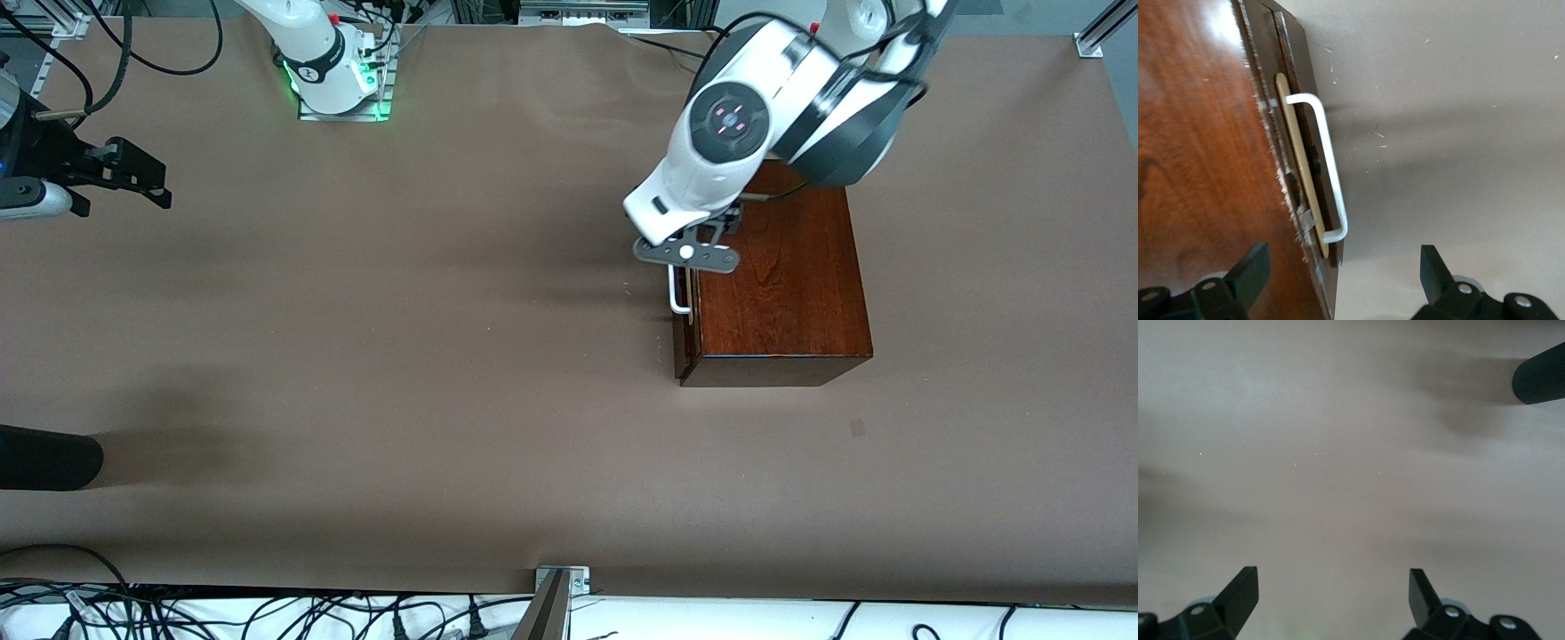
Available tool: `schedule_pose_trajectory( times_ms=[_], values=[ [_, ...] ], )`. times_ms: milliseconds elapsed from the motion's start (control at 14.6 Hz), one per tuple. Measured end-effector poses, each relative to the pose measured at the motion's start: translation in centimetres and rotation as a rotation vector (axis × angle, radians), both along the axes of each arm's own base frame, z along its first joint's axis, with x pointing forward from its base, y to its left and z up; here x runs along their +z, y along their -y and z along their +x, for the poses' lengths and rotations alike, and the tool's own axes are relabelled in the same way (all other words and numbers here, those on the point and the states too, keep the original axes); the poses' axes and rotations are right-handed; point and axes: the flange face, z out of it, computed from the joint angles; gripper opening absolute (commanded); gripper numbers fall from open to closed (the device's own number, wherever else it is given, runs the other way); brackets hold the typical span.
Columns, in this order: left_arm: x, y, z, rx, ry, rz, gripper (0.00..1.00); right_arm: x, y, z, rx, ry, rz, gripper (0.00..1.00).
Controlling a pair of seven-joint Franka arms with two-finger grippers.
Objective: Open drawer, take yellow block, close drawer
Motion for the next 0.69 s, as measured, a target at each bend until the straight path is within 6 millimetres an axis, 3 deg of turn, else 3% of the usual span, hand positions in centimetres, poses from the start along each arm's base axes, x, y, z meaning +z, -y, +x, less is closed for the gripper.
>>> schedule_pose_trajectory(
  times_ms=[275,550,687],
  values=[
    [-4.7,0.6,0.9,0.026,0.007,0.032,1.00,0.0,0.0,0.0,-0.001,0.000,0.000,1.00],
    [-9.2,2.4,-0.8,0.006,0.060,0.110,1.00,0.0,0.0,0.0,-0.002,0.000,0.000,1.00],
    [-10.3,2.9,-1.2,0.000,0.075,0.132,1.00,0.0,0.0,0.0,-0.003,0.000,0.000,1.00]
  ],
)
